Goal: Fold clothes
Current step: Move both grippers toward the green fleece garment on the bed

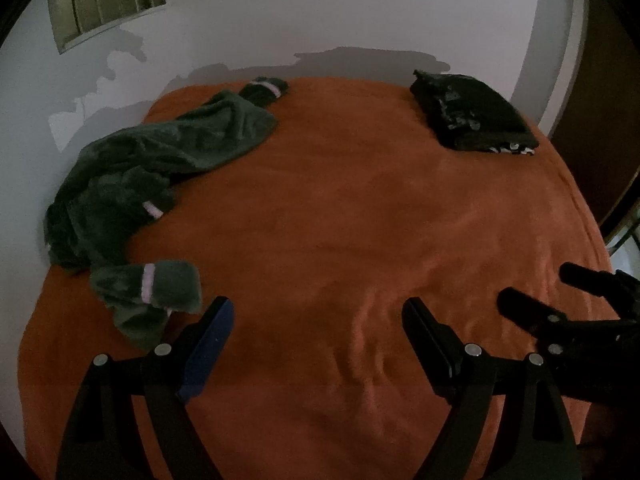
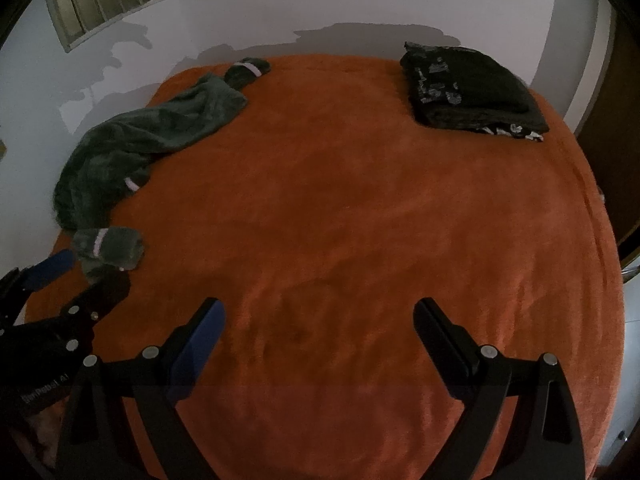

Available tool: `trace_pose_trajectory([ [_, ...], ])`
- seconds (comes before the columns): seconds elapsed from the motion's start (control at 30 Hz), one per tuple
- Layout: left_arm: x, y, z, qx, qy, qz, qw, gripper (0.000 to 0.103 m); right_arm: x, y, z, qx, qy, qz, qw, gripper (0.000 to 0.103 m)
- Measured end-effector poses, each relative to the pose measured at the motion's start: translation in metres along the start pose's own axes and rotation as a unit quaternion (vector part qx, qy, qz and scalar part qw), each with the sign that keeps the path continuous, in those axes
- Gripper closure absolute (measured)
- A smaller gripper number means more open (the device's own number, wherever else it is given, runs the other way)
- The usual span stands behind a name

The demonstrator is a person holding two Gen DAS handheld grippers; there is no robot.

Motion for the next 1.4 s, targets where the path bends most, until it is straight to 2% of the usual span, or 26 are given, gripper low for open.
trace_pose_trajectory([
  [0.17,0.010,0.006,-0.005,0.009,0.013,0.004,0.9999,0.016,0.010,0.004,0.001,-0.010,-0.006,-0.020,1.000,0.008],
  [0.3,0.009,0.007,-0.009,-0.002,0.023,0.000,0.9997,0.016,0.003,-0.003,-0.006,-0.012,0.019,-0.032,0.999,0.008],
  [0.4,0.010,0.005,-0.008,-0.010,0.017,-0.005,0.9998,0.016,0.007,-0.003,-0.003,-0.002,0.003,-0.025,1.000,0.008],
  [0.53,0.010,0.006,-0.008,-0.013,0.015,-0.004,0.9998,0.016,0.007,-0.007,-0.004,-0.001,0.003,-0.030,1.000,0.008],
  [0.7,0.008,0.006,-0.007,-0.014,0.016,-0.007,0.9997,0.016,0.007,-0.009,-0.003,-0.015,0.011,-0.061,0.998,0.008],
  [0.83,0.004,0.006,-0.002,-0.001,0.003,-0.007,1.0000,0.016,0.004,-0.011,0.005,-0.026,-0.015,-0.078,0.996,0.008],
  [0.9,0.000,0.006,0.001,0.008,-0.007,-0.008,0.9999,0.016,0.004,-0.010,0.010,-0.045,-0.033,-0.097,0.994,0.008],
  [1.0,-0.001,0.005,0.005,0.009,-0.017,-0.014,0.9997,0.016,0.006,-0.011,0.013,-0.063,-0.028,-0.125,0.990,0.008],
  [1.1,0.000,0.004,0.005,0.002,-0.012,-0.011,0.9999,0.016,0.007,-0.016,0.011,-0.047,-0.016,-0.126,0.991,0.008],
  [1.17,0.003,0.000,0.003,0.010,0.005,-0.007,0.9999,0.016,0.009,-0.017,0.011,-0.035,-0.008,-0.124,0.992,0.008],
  [1.3,0.010,-0.009,-0.002,0.029,0.046,0.008,0.9985,0.016,0.020,-0.021,0.015,-0.047,0.021,-0.138,0.989,0.008],
  [1.4,0.011,-0.009,-0.001,0.003,0.053,0.002,0.9986,0.016,0.020,-0.027,0.022,-0.041,0.022,-0.145,0.988,0.008],
])
Point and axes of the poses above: each gripper's, at about its wrist camera, not at the fingertips, and z roughly the way its jaws point, y to its right, x to its top, the point moved 10 cm from there along z, roughly the way its jaws point, and after that the axes turned 11 degrees about y, right-handed, at the moved point
